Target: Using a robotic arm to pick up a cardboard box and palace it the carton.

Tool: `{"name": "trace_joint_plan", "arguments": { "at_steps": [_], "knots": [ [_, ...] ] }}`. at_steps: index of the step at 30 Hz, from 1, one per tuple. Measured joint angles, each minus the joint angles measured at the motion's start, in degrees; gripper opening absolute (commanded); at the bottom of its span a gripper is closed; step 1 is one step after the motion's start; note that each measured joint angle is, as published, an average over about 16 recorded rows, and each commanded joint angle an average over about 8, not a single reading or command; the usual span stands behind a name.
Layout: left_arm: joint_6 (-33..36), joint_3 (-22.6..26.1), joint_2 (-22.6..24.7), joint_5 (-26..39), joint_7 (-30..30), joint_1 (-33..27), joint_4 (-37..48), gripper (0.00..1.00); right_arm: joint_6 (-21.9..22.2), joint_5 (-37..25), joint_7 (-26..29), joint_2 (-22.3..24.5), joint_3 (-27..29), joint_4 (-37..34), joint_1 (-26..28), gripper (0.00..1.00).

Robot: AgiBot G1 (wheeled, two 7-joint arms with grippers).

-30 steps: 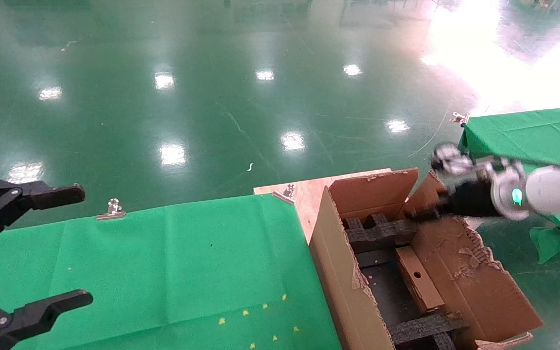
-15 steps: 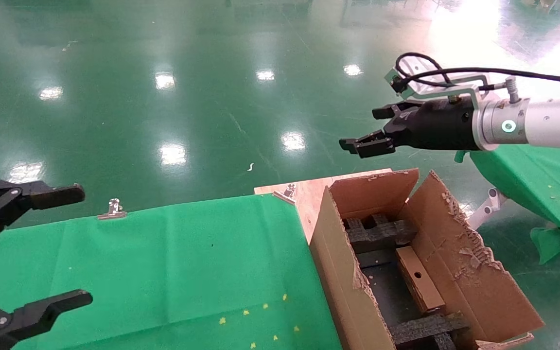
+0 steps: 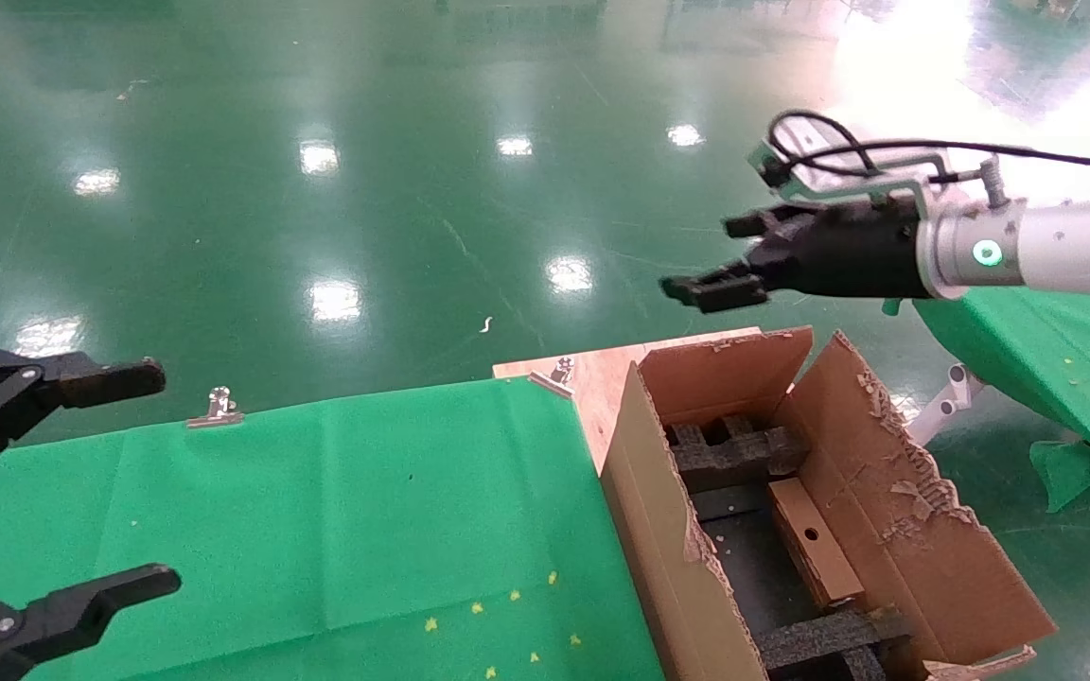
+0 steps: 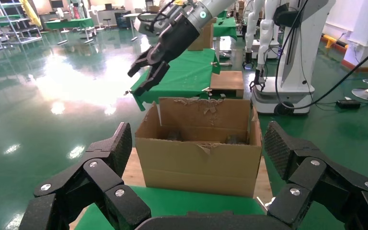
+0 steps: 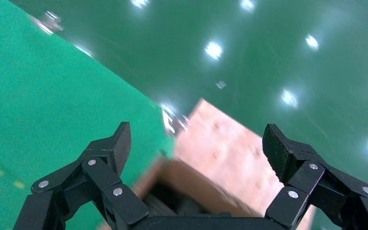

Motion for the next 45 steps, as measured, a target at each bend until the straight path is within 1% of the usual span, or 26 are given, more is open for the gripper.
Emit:
{"name": "trace_joint_plan", "arguments": {
  "at_steps": [5,45],
  "knots": [
    [0.0,0.0,0.0,0.0,0.0,0.0,0.0,1.0,-3.06,1.52,-2.1,-0.45,5.25,0.87,-3.67,1.0],
    [-0.01,0.03,-0.01,-0.02,0.01,-0.01,0.01,1.0,-31.83,15.83,-21.98,-4.73,54.79,8.95,-38.32,1.0]
  ]
}}
